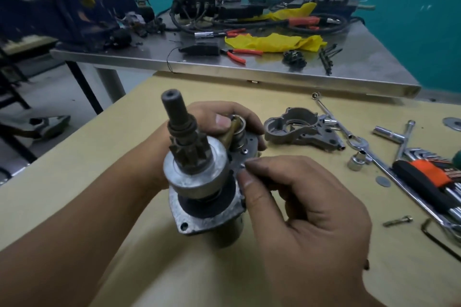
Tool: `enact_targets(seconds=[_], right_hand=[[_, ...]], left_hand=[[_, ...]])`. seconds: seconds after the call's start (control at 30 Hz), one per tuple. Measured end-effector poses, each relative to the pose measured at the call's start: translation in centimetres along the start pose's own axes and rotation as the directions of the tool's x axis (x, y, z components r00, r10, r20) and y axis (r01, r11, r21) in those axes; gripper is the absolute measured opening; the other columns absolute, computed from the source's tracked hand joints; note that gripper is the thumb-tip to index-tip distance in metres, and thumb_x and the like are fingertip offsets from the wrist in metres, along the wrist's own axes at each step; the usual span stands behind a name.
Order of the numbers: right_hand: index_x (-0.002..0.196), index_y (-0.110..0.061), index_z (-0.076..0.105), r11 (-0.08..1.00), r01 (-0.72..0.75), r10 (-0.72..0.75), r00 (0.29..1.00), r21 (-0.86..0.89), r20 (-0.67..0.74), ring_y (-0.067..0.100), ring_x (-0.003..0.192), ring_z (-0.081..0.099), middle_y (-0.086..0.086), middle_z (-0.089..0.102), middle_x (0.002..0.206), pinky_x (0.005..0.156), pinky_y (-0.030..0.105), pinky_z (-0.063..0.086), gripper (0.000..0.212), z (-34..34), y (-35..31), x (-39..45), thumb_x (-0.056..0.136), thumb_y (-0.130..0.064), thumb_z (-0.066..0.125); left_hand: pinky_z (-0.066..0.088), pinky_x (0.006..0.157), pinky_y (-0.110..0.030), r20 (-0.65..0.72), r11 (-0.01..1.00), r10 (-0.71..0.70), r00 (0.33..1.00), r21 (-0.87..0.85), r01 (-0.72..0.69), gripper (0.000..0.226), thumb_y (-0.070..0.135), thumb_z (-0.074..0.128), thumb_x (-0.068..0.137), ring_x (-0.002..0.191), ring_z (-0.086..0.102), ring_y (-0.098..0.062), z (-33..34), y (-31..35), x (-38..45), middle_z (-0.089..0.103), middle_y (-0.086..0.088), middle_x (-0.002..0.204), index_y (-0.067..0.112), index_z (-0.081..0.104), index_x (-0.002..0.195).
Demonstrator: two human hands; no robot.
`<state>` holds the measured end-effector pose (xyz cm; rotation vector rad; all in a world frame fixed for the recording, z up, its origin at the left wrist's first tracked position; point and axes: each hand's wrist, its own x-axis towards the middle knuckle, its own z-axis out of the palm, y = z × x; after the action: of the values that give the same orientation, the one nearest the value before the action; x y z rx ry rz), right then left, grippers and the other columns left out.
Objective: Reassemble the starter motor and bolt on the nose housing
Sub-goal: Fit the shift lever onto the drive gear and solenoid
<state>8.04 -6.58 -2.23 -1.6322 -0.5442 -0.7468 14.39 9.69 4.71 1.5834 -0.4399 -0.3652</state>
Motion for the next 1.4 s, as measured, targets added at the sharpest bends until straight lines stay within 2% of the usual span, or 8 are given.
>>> enact_targets(seconds=[0.07,0.13,0.33,0.6,0.77,1.0,1.3,1.4], right_hand=[[0.091,-0.019,0.080,0.998,0.057,-0.057,0.998,-0.007,0.014,0.008,0.079,0.068,-0.008,0.070,0.086,0.068,0.015,0.048,0.009,-0.1,0.0,0.0,0.086,-0.012,0.080],[0.094,-0.021,0.081,0.999,0.041,-0.042,0.999,0.030,0.015,0.008,0.081,0.069,-0.010,0.070,0.089,0.068,0.016,0.049,0.013,-0.1,0.2,0.0,0.085,-0.012,0.081],[0.100,-0.042,0.073,0.993,-0.072,0.065,0.994,0.089,0.086,0.017,0.083,0.074,-0.014,0.073,0.093,0.070,0.036,0.058,0.020,0.1,1.2,0.8,0.087,-0.027,0.077],[0.090,-0.020,0.077,1.000,0.024,-0.024,0.997,-0.003,0.077,0.014,0.082,0.069,-0.006,0.068,0.088,0.068,0.029,0.054,0.008,-0.6,0.1,1.4,0.085,-0.016,0.079],[0.088,-0.025,0.072,0.999,-0.044,0.044,0.998,-0.001,0.048,0.005,0.076,0.066,-0.012,0.065,0.085,0.066,0.011,0.048,0.014,-0.3,0.1,1.4,0.084,-0.014,0.078],[0.084,-0.031,0.073,0.988,-0.114,0.115,0.993,0.103,-0.002,0.018,0.073,0.070,-0.008,0.068,0.082,0.062,0.038,0.057,0.014,0.3,0.3,1.0,0.084,-0.017,0.078],[0.082,-0.025,0.074,0.976,-0.191,0.187,0.981,0.108,0.040,0.019,0.073,0.072,-0.006,0.070,0.078,0.064,0.044,0.059,0.007,0.3,0.3,1.9,0.081,-0.021,0.079],[0.080,-0.024,0.073,0.990,-0.133,0.130,0.990,0.046,0.062,0.014,0.070,0.068,-0.010,0.066,0.077,0.061,0.033,0.056,0.008,0.2,0.1,2.1,0.082,-0.018,0.079]], left_hand=[[0.060,0.080,-0.033,-0.025,0.998,-0.003,1.000,-0.063,0.001,0.076,0.023,0.079,0.040,0.087,0.072,-0.028,-0.3,-0.8,-0.6,0.066,-0.032,0.102,-0.005,0.060,0.107],[0.060,0.079,-0.035,-0.078,0.991,0.049,0.996,-0.117,-0.058,0.060,0.020,0.063,0.052,0.087,0.072,-0.032,0.1,-1.5,-1.1,0.068,-0.033,0.100,-0.008,0.061,0.105],[0.059,0.087,-0.044,-0.135,0.958,0.167,0.977,-0.211,-0.193,0.050,0.015,0.058,0.062,0.095,0.068,-0.040,0.8,-2.1,-1.6,0.069,-0.037,0.103,-0.011,0.061,0.105],[0.059,0.084,-0.039,-0.191,0.925,0.211,0.959,-0.277,-0.259,0.032,0.009,0.059,0.071,0.092,0.073,-0.035,1.1,-2.2,-1.6,0.072,-0.033,0.107,-0.006,0.072,0.097],[0.058,0.083,-0.036,-0.246,0.972,0.148,0.958,-0.140,-0.187,0.040,0.017,0.064,0.065,0.090,0.072,-0.029,1.0,-2.3,-1.0,0.075,-0.022,0.100,-0.004,0.072,0.099],[0.059,0.080,-0.035,-0.293,0.973,0.153,0.944,-0.121,-0.195,0.033,0.019,0.067,0.064,0.090,0.073,-0.027,1.2,-2.2,-0.9,0.076,-0.023,0.104,0.002,0.076,0.091],[0.059,0.086,-0.038,-0.265,0.977,0.173,0.949,-0.078,-0.200,0.025,0.024,0.066,0.065,0.093,0.073,-0.027,0.7,-2.3,-0.7,0.078,-0.015,0.103,0.017,0.083,0.082],[0.059,0.084,-0.037,-0.273,0.976,0.171,0.947,-0.083,-0.201,0.026,0.024,0.067,0.065,0.092,0.073,-0.027,0.5,-2.4,-0.8,0.077,-0.018,0.104,0.013,0.082,0.084]])
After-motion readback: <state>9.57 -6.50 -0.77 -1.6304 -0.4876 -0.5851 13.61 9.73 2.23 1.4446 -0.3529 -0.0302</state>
